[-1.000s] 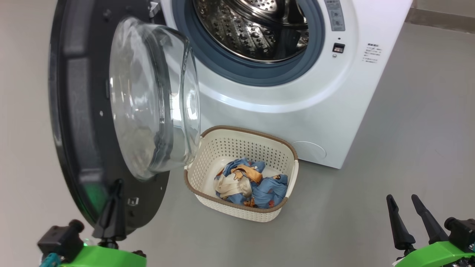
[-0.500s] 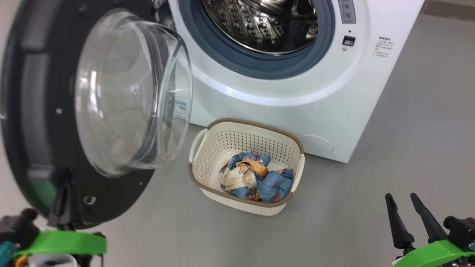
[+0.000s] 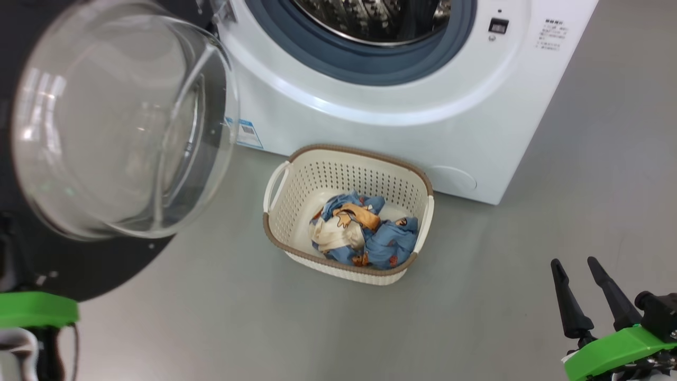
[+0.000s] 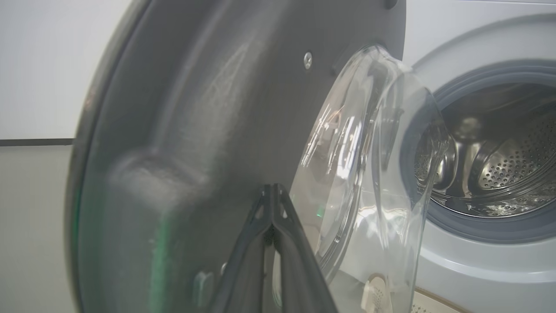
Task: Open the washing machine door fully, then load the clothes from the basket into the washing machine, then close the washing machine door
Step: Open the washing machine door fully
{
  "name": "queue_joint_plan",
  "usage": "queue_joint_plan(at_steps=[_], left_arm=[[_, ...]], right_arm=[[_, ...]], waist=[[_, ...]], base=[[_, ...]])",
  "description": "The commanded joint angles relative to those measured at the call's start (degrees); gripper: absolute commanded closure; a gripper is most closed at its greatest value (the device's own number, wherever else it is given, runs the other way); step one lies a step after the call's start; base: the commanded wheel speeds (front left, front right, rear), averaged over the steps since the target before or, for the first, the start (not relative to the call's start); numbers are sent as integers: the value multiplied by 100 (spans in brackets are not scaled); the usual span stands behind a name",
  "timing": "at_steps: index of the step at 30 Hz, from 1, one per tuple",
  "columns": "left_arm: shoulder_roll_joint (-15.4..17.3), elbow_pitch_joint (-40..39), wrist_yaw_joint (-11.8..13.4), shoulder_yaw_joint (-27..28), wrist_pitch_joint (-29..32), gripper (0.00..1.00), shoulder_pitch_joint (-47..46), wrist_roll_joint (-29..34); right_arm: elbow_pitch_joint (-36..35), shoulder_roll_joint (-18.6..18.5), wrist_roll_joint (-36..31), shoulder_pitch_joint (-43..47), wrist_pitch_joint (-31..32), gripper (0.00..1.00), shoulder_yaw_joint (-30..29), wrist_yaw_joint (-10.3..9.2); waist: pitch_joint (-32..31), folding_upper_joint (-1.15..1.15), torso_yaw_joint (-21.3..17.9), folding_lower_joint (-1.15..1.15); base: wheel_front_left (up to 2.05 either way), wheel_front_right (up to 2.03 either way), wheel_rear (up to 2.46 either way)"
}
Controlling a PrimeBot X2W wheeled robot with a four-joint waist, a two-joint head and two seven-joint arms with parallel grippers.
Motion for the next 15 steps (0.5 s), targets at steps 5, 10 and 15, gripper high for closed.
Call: queue_joint_plan(at_steps=[5,10,15], left_arm=[[504,294,13,650,-36,100,-619,117],[780,822,-6,928,-36,100,-1051,214],[975,1316,-18,1162,-36,100,-1441,300]], right_arm=[[-186,-173,-107,-240,-69,0,139,9],[-207,-244,-134,-392,-69,0,157,9],[-237,-295,-163,-526,-69,0,147,9]], waist=[[341,0,-54,-1],[609,0,-78,-1],[834,0,-72,-1]], base=[[0,0,0],[0,0,0],[0,0,0]])
